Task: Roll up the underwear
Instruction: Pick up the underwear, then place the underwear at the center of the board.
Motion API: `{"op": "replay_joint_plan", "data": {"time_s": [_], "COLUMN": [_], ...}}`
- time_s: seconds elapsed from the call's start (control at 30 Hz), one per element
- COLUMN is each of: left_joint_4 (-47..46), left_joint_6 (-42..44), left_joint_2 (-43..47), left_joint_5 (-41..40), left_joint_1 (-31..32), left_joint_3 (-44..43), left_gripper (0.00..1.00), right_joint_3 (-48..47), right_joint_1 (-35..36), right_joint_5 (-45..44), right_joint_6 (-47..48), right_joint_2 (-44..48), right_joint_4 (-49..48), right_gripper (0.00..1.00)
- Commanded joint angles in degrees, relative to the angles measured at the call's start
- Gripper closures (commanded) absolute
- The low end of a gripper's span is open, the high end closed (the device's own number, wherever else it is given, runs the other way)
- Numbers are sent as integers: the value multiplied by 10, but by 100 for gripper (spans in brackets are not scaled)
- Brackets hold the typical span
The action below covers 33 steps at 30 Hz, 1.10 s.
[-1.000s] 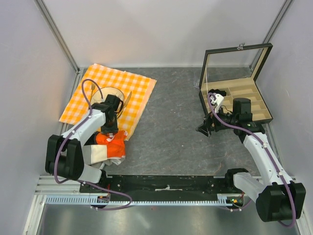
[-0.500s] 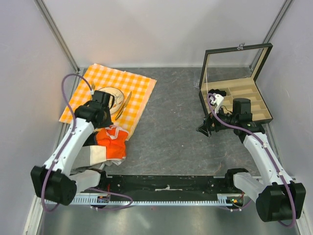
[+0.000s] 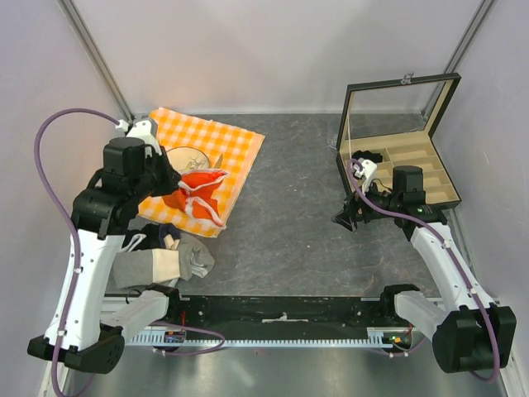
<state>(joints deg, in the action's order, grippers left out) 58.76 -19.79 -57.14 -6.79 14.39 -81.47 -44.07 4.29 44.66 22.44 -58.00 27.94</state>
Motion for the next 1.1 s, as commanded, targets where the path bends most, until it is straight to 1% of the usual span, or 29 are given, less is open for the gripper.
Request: {"op": "replay_joint_plan", "data": {"time_s": [0.0,0.03,0.13,0.23,0.27,0.33,0.37,0.47,0.53,0.6,0.63,0.67,0.7,0.73,0.77,0.8,0.83,0.87,0.9,0.93,0.97,1.03,1.07], "left_joint_4": [-6,-13,-51,-86,-92,-118,-130,-177,-216,-240,-264,-285,-307,-372,-399,-420,-439,-455,-464,-471,-473,-472,-460], "left_joint_6": [26,19,-11,-42,-48,-67,-74,-95,-109,-121,-126,-133,-163,-180,-195,-211,-213,-208,-200,-197,-192,-177,-170], "left_joint_2": [-3,-3,-9,-30,-41,-61,-88,-136,-154,-164,-166,-166,-163,-163,-166,-171,-194,-207,-226,-255,-267,-257,-243], "left_joint_5": [154,198,263,258,246,227,225,227,245,230,230,240,281,305,328,345,351,353,367,374,379,384,376], "left_joint_1": [7,10,36,106,157,209,253,314,321,317,310,276,250,224,170,147,127,94,79,66,44,24,20], "left_joint_3": [-44,-50,-53,-59,-62,-76,-82,-104,-96,-72,-34,-5,30,115,159,197,259,281,311,322,327,330,327], "left_gripper": [98,98,98,98,98,98,98,98,98,98,98,98,98,98,98,98,98,95,93,90,83,74,59], "right_joint_3": [-19,-19,-20,-22,-22,-23,-23,-27,-28,-28,-29,-29,-29,-29,-29,-28,-28,-26,-25,-24,-22,-22,-21], "right_joint_1": [2,2,1,-2,-3,-5,-7,-12,-19,-24,-29,-30,-32,-34,-33,-33,-33,-33,-33,-33,-34,-33,-33], "right_joint_5": [16,16,19,20,21,23,24,24,24,22,20,17,14,11,8,8,8,8,8,9,16,29,53], "right_joint_6": [19,21,25,30,30,31,31,32,31,32,31,31,31,29,29,30,30,31,32,35,43,58,87], "right_joint_2": [-1,-1,-1,-1,0,1,0,3,3,4,5,4,3,3,0,-1,-3,-5,-8,-10,-14,-20,-21], "right_joint_4": [-4,-3,-2,1,1,3,4,6,6,8,8,8,7,8,6,6,7,7,7,8,10,22,30], "right_gripper": [2,2,2,2,2,2,2,2,2,2,2,2,2,2,2,2,2,2,2,2,2,2,2]}}
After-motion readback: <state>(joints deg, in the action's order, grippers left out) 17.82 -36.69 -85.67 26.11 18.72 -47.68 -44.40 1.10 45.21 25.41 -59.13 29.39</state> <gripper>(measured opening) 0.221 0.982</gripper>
